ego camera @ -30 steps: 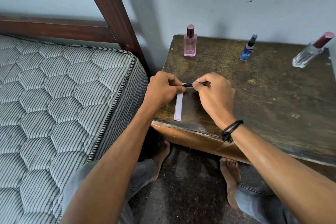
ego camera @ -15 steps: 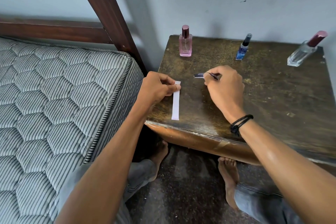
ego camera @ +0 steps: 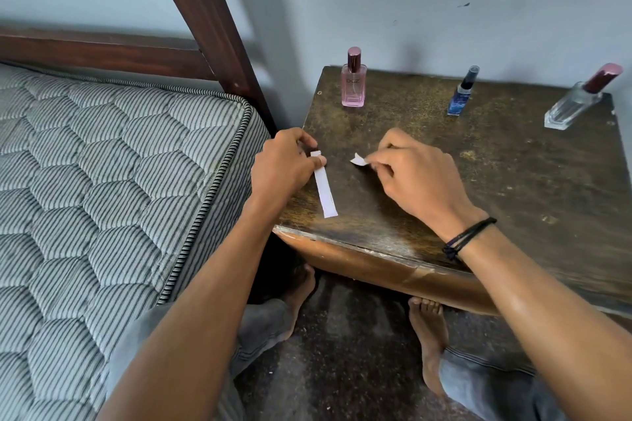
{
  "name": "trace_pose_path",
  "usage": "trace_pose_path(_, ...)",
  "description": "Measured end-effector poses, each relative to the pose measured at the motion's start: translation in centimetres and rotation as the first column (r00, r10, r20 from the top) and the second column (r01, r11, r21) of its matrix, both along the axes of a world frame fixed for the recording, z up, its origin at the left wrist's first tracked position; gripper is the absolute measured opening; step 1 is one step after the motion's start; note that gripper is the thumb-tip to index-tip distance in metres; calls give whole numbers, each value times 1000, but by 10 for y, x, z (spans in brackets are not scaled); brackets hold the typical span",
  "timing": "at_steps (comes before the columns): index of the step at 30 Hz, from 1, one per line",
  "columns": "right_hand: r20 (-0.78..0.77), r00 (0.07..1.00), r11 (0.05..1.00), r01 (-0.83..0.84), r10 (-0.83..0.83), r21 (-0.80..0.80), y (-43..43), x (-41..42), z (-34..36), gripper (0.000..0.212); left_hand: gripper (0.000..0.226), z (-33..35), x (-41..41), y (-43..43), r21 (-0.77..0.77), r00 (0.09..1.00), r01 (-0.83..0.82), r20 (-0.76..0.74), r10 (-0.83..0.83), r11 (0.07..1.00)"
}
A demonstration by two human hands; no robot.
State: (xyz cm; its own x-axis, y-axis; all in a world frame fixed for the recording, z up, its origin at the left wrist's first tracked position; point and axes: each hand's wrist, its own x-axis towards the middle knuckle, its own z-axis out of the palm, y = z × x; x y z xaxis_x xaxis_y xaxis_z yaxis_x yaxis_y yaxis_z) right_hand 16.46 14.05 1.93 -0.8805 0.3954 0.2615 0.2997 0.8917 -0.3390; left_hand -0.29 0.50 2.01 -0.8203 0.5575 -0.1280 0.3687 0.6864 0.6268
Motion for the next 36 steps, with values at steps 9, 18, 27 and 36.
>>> trace_pose_path(9, 187, 981, 995, -30, 48, -100, 5, 5, 10, 35, 11, 3, 7, 9, 76, 952, 275, -160, -261, 958)
trace_pose_path(18, 224, 967, 981, -82, 121, -173, 8, 5, 14, 29, 14, -6, 24, 15, -4, 885, 405, -250, -393, 914)
trace_pose_path(27, 155, 985, 956, -28, 77, -293, 15, 0, 16, 22, 11, -5, 26, 20, 18, 898, 365, -271, -346, 931)
trace_pose_path(36, 43, 968, 879, 242, -246, -411, 39, -14, 21, 17, 8, 4, 20, 22, 81, 926, 323, -231, -298, 943)
